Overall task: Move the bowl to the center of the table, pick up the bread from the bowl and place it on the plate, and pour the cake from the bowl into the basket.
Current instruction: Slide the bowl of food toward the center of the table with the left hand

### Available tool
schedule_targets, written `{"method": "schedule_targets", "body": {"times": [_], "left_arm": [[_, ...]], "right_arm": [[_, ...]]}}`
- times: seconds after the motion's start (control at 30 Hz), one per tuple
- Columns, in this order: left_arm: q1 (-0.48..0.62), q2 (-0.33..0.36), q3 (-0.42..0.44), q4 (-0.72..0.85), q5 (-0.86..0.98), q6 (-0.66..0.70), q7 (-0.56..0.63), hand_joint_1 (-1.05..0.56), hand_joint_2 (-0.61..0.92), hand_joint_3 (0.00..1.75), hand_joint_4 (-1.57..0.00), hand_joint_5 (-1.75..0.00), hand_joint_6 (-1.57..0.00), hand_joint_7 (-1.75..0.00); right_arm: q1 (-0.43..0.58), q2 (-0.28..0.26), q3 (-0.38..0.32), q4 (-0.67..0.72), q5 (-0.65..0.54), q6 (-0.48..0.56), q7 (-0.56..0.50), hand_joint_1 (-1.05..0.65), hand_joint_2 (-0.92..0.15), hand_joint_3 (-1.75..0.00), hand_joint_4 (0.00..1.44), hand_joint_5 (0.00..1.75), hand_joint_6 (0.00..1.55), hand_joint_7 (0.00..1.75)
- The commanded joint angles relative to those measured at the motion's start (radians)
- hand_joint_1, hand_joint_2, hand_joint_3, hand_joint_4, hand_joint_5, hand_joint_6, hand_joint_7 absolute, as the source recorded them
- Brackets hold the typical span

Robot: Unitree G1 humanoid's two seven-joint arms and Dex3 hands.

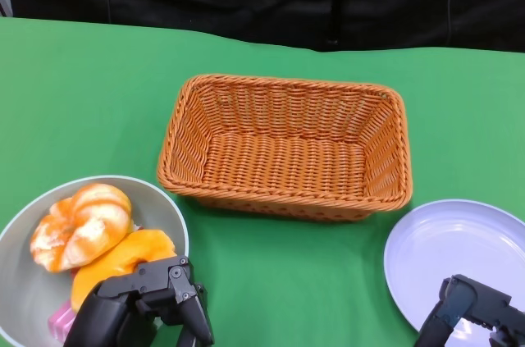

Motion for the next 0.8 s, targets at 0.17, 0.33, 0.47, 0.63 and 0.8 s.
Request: {"method": "schedule_targets", "body": {"times": [0.17, 0.33, 0.47, 0.63, 0.8], "left_arm": [[-0.002, 0.006, 0.006, 0.001, 0.003, -0.013, 0.003, 0.01, 0.32, 1.58, -1.01, -1.64, -0.95, -1.45], [-0.003, 0.008, 0.012, 0.000, 0.013, -0.014, 0.007, 0.00, 0.32, 1.57, -1.01, -1.63, -0.95, -1.44], [-0.004, 0.020, 0.018, -0.010, -0.024, -0.011, -0.017, 0.00, 0.33, 1.53, -0.96, -1.55, -0.93, -1.34], [-0.027, 0.030, 0.040, -0.015, 0.016, -0.071, -0.005, -0.16, 0.60, 0.90, -0.84, -0.99, -0.93, -0.57], [-0.065, 0.053, 0.101, -0.017, 0.097, -0.160, 0.023, -0.38, 0.87, 0.37, -0.71, -0.74, -0.71, -0.13]], "right_arm": [[0.003, -0.003, -0.008, 0.000, 0.008, -0.017, 0.002, 0.04, -0.21, -1.66, 0.91, 1.71, 0.86, 1.44], [0.001, -0.001, -0.003, 0.001, 0.012, -0.019, 0.004, 0.05, -0.21, -1.66, 0.90, 1.72, 0.86, 1.45], [0.013, 0.004, -0.002, -0.006, -0.010, -0.017, -0.002, 0.05, -0.20, -1.68, 0.90, 1.72, 0.86, 1.45], [0.011, 0.005, 0.006, -0.003, 0.009, -0.018, 0.004, 0.07, -0.18, -1.70, 0.91, 1.73, 0.87, 1.46], [0.010, 0.008, 0.011, -0.004, 0.008, -0.013, 0.005, 0.06, -0.19, -1.69, 0.90, 1.73, 0.85, 1.46]]}}
